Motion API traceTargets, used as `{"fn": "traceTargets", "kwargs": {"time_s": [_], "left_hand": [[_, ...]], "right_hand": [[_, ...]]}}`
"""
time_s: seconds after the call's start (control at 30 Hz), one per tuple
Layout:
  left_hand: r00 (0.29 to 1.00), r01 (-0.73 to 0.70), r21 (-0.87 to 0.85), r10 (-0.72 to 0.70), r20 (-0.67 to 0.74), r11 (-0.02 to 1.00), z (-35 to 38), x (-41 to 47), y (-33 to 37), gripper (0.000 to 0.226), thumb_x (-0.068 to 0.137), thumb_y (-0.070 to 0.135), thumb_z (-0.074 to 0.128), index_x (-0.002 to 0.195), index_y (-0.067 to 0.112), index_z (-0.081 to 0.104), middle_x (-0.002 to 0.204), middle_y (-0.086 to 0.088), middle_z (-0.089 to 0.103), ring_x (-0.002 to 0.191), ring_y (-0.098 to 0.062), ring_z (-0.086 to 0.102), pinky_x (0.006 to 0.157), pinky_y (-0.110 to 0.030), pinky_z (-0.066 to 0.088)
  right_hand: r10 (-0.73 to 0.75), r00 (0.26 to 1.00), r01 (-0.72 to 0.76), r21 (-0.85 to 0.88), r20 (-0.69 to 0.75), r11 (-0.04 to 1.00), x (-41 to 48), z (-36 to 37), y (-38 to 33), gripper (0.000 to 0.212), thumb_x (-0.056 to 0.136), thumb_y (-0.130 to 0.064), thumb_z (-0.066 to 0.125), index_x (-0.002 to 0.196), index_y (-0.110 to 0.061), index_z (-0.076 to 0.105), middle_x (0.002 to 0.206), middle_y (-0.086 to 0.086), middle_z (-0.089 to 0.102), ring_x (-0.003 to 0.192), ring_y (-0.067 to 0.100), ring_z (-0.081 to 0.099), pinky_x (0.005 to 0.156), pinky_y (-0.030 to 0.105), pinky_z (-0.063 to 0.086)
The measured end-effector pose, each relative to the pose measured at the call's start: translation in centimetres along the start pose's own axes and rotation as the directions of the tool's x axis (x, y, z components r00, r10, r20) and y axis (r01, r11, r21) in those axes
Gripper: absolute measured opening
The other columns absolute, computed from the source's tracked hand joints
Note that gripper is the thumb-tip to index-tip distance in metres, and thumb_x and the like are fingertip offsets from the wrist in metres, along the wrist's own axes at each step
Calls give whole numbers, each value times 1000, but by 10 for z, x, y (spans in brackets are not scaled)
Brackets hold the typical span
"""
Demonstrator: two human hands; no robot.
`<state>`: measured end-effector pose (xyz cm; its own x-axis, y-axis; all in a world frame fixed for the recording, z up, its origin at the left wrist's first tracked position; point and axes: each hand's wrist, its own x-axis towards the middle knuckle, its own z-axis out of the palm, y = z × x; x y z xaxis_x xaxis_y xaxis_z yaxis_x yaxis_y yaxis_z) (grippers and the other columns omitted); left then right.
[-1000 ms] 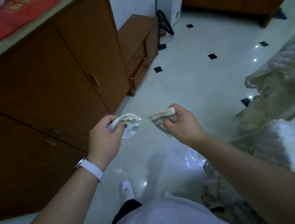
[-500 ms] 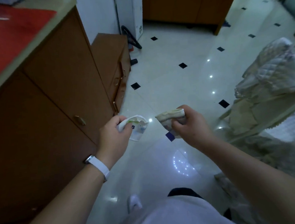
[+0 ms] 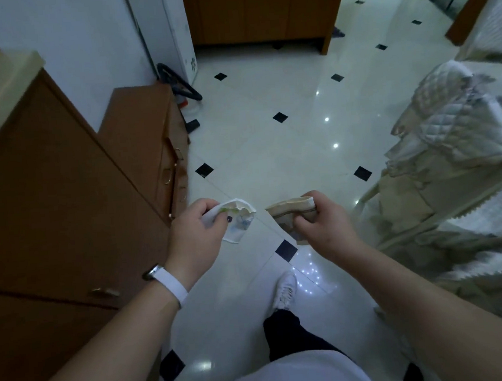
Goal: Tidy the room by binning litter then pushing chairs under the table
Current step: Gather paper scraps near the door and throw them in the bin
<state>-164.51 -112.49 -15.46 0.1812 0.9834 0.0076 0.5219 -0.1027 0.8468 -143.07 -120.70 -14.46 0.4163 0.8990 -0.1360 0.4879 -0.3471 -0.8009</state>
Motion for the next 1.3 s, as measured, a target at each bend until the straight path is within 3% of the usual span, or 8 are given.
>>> {"fn": "traceTargets", "kwargs": {"time_s": [0.1,0.23,0.37,0.53,0.7,0.83,1.13,1.3], "left_hand": [[1000,19,25,-19,7,999,19,47,12,5,86,17,69,84,21,67,75,6,68,68,-9,59,60,-25,45],[999,46,16,-47,27,999,42,110,36,7,86,20,69,80,24,66,69,10,65,63,-15,59,58,-35,50],[1000,-12,41,11,25,999,77,166,69,10,86,17,69,79,24,65,75,14,67,69,-6,59,64,-29,47],[995,-53,60,48,88,997,120,215,100,11,86,21,70,80,29,65,77,20,65,74,-2,60,62,-25,46],[980,-148,79,135,148,986,149,270,121,9,87,21,69,80,25,65,75,13,65,74,-2,59,62,-25,45],[971,-166,53,154,183,985,171,316,129,10,87,20,68,81,27,64,75,14,65,73,1,59,57,-10,39],[937,-217,-8,210,280,976,224,472,136,6,88,21,67,83,23,65,73,13,63,68,4,56,54,-7,37],[889,-241,-49,241,389,969,250,567,155,8,90,24,66,82,25,65,73,11,64,66,0,56,51,-11,38]], "right_hand": [[22,1000,-21,24,-20,999,49,-6,10,10,81,-13,58,84,-23,58,68,-6,63,62,3,59,56,25,48],[48,999,-46,73,-18,996,114,-29,14,9,83,-11,57,84,-20,58,69,-7,62,56,-3,56,48,12,41],[30,999,-28,57,-18,998,179,-67,18,6,82,-18,58,87,-21,58,71,-6,63,63,0,59,56,24,46],[22,997,-19,39,-74,999,238,-101,24,7,84,-17,57,89,-21,58,72,-5,64,64,-1,59,55,26,45],[35,994,-30,45,-100,999,275,-117,32,6,83,-17,58,86,-22,57,70,-5,63,63,-5,56,49,14,39],[87,986,-74,98,-143,992,310,-124,35,8,82,-21,57,81,-27,54,71,-9,62,60,-5,55,48,11,38],[186,942,-181,44,-280,983,443,-137,27,4,80,-23,57,84,-24,55,67,-11,60,61,-4,54,50,13,37],[245,900,-241,57,-360,969,516,-154,8,6,81,-23,56,87,-22,56,74,-5,62,63,7,54,55,23,43]]}}
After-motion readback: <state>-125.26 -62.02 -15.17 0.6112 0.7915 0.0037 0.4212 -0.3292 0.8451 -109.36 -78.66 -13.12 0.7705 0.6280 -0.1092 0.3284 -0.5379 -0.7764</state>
